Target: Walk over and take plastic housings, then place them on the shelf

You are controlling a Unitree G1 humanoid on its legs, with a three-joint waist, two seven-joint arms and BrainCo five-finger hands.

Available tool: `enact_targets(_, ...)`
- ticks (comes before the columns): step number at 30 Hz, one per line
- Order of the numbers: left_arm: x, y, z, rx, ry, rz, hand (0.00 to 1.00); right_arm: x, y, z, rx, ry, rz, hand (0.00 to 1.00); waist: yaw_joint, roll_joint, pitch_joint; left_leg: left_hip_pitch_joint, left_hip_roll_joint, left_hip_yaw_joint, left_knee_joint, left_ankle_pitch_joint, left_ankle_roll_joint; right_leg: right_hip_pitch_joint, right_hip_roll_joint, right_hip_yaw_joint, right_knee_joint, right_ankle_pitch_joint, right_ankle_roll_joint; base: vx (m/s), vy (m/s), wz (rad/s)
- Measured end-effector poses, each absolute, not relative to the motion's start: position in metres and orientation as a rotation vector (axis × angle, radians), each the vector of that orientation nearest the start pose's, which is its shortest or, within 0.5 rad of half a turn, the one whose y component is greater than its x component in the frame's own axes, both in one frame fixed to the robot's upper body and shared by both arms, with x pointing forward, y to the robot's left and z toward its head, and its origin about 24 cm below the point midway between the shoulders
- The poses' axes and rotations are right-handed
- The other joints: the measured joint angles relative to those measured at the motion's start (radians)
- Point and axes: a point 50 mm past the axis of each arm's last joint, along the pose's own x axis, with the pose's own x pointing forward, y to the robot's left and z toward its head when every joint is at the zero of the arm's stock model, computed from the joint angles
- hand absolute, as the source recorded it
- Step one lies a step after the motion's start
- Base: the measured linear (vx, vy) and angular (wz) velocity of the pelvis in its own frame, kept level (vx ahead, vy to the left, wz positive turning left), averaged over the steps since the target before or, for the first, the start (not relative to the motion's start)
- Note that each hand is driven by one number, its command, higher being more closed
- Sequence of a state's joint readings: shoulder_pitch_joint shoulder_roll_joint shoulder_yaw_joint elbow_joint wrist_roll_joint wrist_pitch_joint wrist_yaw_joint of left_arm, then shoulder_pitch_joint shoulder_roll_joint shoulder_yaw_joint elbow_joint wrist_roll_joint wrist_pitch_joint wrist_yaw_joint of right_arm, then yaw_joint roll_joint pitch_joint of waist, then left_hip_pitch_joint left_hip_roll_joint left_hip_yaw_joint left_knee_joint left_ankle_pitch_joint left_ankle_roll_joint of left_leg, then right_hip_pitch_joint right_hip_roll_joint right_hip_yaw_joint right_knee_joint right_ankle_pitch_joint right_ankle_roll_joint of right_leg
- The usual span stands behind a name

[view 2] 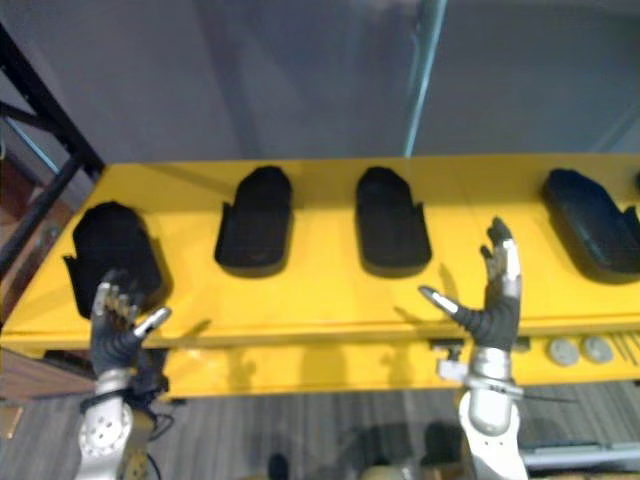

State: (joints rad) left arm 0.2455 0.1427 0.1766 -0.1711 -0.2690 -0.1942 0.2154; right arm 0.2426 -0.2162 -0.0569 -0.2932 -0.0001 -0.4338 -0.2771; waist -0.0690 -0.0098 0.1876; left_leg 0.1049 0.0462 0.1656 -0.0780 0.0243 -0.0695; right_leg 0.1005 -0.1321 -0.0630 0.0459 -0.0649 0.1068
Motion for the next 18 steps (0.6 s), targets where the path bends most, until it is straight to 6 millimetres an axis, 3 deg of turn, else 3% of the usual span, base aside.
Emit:
enact_targets(9,0.212,0.239,0.058,-0.093,-0.173,0.441,0.00,0.191,-0.206,0.103,-0.183,-0.505,-0.243,0.00,-0.005,0.002,0.001,0.004,0.002,0.011,0.002,0.000,0.000,-0.008,0.002,0.015,0.007,0.002,0.000,0.00,0.000,-0.03)
enact_targets(18,0.212,0.240,0.056,-0.098,-0.165,0.442,0.00,0.192,-0.207,0.098,-0.200,-0.485,-0.229,0.00,-0.028,0.023,0.020,0.019,0.005,0.037,0.006,-0.002,0.003,-0.011,0.004,0.039,0.014,0.002,0.000,-0.02,0.003,-0.09)
